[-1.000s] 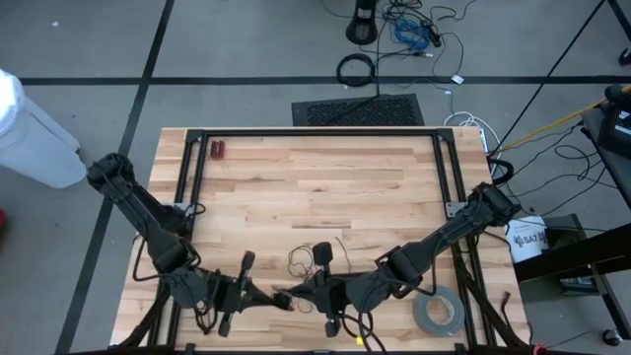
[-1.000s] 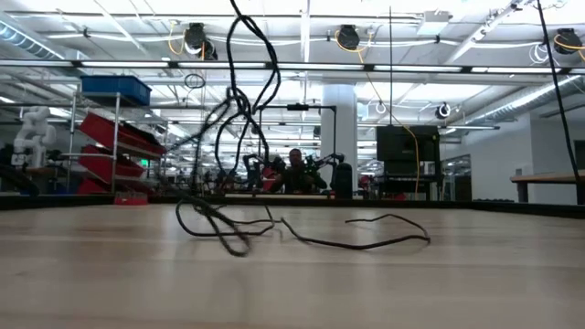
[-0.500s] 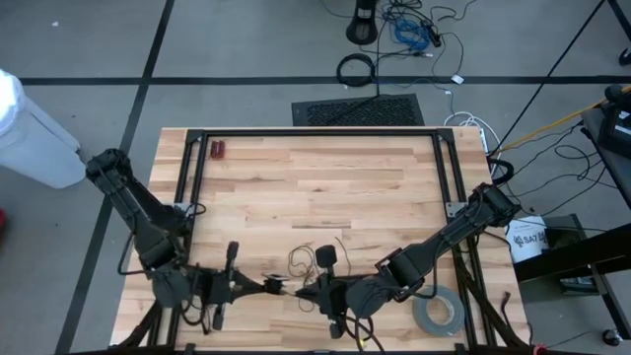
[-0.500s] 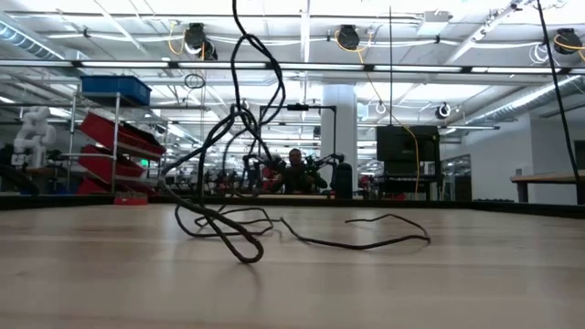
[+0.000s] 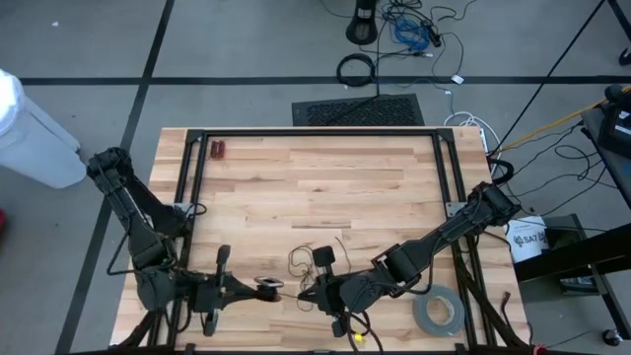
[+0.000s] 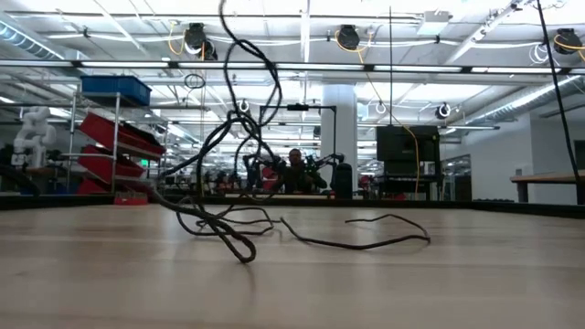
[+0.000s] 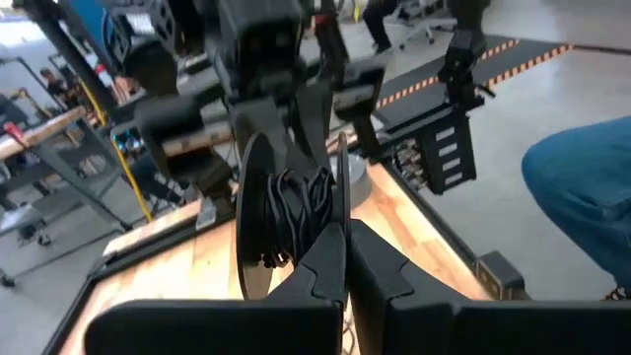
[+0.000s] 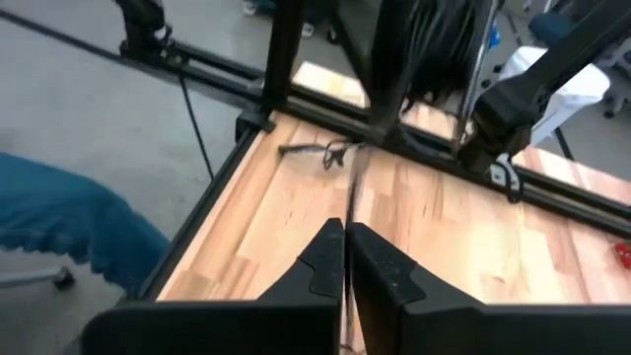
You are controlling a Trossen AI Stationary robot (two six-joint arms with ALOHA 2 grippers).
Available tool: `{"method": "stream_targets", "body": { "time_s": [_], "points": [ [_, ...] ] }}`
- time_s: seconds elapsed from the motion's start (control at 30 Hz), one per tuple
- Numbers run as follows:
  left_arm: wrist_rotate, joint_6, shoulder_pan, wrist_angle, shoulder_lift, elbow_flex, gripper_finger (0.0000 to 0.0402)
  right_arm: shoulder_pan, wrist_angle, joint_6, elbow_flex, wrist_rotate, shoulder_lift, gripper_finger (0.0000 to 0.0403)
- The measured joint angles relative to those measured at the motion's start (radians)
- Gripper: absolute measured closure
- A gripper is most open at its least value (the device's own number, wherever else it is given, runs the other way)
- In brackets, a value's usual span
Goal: Coil cords
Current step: Coil the black wire on the spool
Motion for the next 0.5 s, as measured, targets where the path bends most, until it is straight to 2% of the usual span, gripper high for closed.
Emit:
{"method": "stream_targets", "body": {
  "time_s": [0.3,0.43,0.5],
  "points": [
    [-0.01,0.013,-0.016,0.021,-0.003,0.0,0.0398,-0.001,-0.071,0.042,-0.006,-0.008,0.0,0.0357],
    [-0.01,-0.002,-0.022,0.02,-0.003,0.0,0.0398,0.006,0.003,0.138,-0.094,-0.055,-0.002,0.0341],
    [-0.01,-0.011,-0.029,0.018,-0.003,0.0,0.0398,0.021,0.112,0.187,-0.18,-0.052,-0.001,0.0334]
  ]
}}
